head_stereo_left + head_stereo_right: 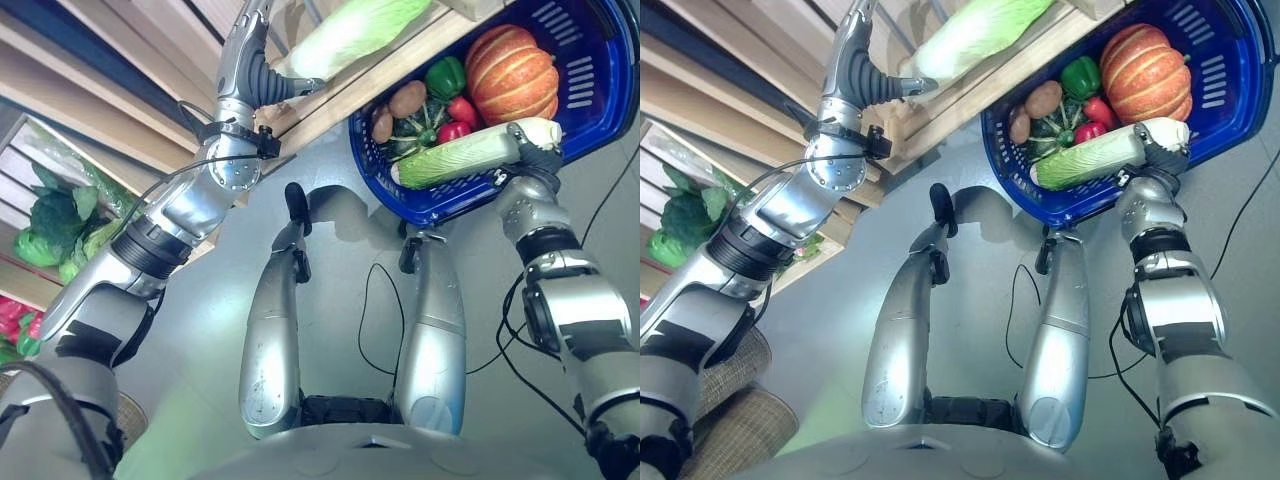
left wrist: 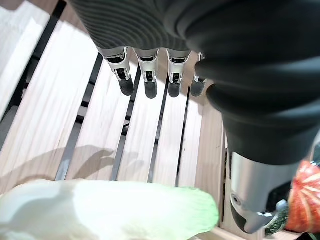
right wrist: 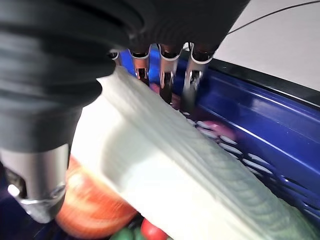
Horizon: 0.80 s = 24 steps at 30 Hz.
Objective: Pick up fruits and vegetables into the basket
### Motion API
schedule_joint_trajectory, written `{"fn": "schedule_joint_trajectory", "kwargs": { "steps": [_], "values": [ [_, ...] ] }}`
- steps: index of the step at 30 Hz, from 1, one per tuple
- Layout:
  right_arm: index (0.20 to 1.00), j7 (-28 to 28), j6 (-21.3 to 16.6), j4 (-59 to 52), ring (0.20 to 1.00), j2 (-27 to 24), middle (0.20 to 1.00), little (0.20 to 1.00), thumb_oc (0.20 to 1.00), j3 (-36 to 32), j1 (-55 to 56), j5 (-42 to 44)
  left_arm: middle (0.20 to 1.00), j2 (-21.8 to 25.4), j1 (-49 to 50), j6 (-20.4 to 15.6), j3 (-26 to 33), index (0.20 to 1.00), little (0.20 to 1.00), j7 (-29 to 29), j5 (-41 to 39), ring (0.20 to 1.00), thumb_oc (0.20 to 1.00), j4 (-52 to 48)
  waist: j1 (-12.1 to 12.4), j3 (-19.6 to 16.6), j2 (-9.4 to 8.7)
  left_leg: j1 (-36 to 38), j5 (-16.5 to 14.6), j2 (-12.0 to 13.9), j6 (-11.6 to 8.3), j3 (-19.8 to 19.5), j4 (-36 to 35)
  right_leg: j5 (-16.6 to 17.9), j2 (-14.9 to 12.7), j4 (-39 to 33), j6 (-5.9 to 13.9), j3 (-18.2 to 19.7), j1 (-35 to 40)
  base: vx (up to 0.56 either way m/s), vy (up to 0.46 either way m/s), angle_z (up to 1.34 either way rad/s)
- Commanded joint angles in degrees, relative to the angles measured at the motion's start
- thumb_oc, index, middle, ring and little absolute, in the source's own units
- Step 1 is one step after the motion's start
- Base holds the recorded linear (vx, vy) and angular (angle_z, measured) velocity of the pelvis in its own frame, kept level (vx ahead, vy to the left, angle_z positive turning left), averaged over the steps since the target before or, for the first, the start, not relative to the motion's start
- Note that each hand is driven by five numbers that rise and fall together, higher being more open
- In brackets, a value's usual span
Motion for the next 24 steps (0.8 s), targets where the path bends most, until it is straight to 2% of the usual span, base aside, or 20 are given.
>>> {"fn": "schedule_joint_trajectory", "kwargs": {
  "steps": [1,4,5,7,8,10,12,15,20,24],
  "values": [
    [1.000,-3.3,-2.8,-11.8,1.000,-2.8,1.000,1.000,1.000,0.9,7.2,-9.3,1.000,-1.5,0.2,1.2,5.8,1.000,1.000,4.1,-0.2,1.000,1.000,1.9,-4.0,-2.9,3.46,0.3,-3.8,-0.5,0.54,1.6,2.5,1.5,4.9,-3.7,2.34,1.0,2.7,0.01,0.082,-0.20],
    [1.000,-1.1,-3.7,-26.1,1.000,-2.5,1.000,1.000,1.000,0.2,14.7,-16.6,1.000,-1.6,2.0,3.5,8.3,1.000,1.000,5.6,-0.1,1.000,1.000,4.6,-6.4,-2.9,2.22,1.6,-3.6,0.0,0.03,2.5,1.8,1.6,5.7,-4.5,2.36,2.1,3.7,0.02,0.097,-0.18],
    [1.000,0.8,-5.5,-31.8,1.000,-1.9,1.000,1.000,1.000,-0.3,18.3,-20.7,1.000,-1.8,3.0,4.8,9.5,1.000,1.000,5.9,-0.2,1.000,1.000,6.0,-7.7,-2.9,1.59,2.4,-3.5,0.3,-0.30,2.9,1.6,1.6,6.0,-4.7,2.45,2.6,4.2,0.04,0.121,-0.21],
    [1.000,3.8,-7.5,-38.4,1.000,-2.0,1.000,1.000,1.000,-1.2,22.0,-23.8,1.000,-2.1,4.2,4.8,11.0,1.000,1.000,5.5,0.4,1.000,1.000,8.1,-9.1,-2.9,0.96,3.3,-3.5,0.7,-0.60,3.6,1.4,1.6,6.2,-5.0,2.60,3.2,4.7,0.03,0.108,-0.19],
    [1.000,4.5,-7.3,-40.2,1.000,-2.1,1.000,1.000,1.000,-1.5,22.8,-24.4,1.000,-2.1,4.4,4.9,11.2,1.000,1.000,5.2,0.5,1.000,1.000,8.6,-9.3,-2.9,0.86,3.5,-3.5,0.8,-0.68,3.8,1.3,1.7,6.2,-5.1,2.64,3.3,4.9,0.03,0.107,-0.21],
    [1.000,10.8,-10.4,-46.5,1.000,-3.8,1.000,1.000,1.000,-2.8,25.6,-25.4,1.000,-2.0,5.2,4.9,12.3,1.000,1.000,4.5,0.9,1.000,1.000,12.2,-10.9,-2.9,0.37,5.0,-3.2,1.2,-1.23,4.7,0.8,1.8,6.4,-5.5,2.84,3.9,5.7,0.05,0.138,-0.29],
    [1.000,13.5,-11.4,-49.5,1.000,-4.9,1.000,1.000,1.000,-3.4,27.0,-26.0,1.000,-1.9,5.4,4.8,12.6,1.000,1.000,4.6,0.4,1.000,1.000,15.1,-11.8,-2.9,0.08,6.0,-3.0,1.5,-1.58,5.3,0.4,1.8,6.6,-5.7,2.87,4.6,6.3,0.05,0.124,-0.21],
    [1.000,17.7,-11.5,-51.9,1.000,-6.6,1.000,1.000,1.000,-4.2,28.2,-26.0,1.000,-2.1,5.8,3.7,13.3,1.000,1.000,4.0,-0.8,1.000,1.000,20.6,-13.0,-2.9,-0.24,7.5,-2.9,1.9,-1.91,6.1,0.0,1.7,6.8,-5.9,2.77,5.1,7.0,0.04,0.096,-0.18],
    [1.000,21.2,-10.4,-54.7,1.000,-8.2,1.000,1.000,1.000,-4.6,29.0,-25.1,1.000,-2.6,6.0,4.5,14.2,1.000,1.000,3.5,-1.9,1.000,1.000,27.4,-14.0,-2.9,-1.02,8.5,-2.9,2.4,-2.11,6.9,-0.1,1.6,7.1,-6.2,2.54,5.5,7.8,0.03,0.038,-0.12],
    [1.000,23.8,-7.9,-56.2,1.000,-9.0,1.000,1.000,1.000,-3.6,27.8,-24.9,1.000,-3.7,5.3,4.9,14.9,1.000,1.000,1.8,-3.4,1.000,1.000,35.2,-14.6,-2.9,-1.75,8.7,-2.9,2.8,-2.25,7.3,0.0,1.4,7.4,-6.4,2.19,5.7,8.1,0.03,0.013,-0.08]
  ]
}}
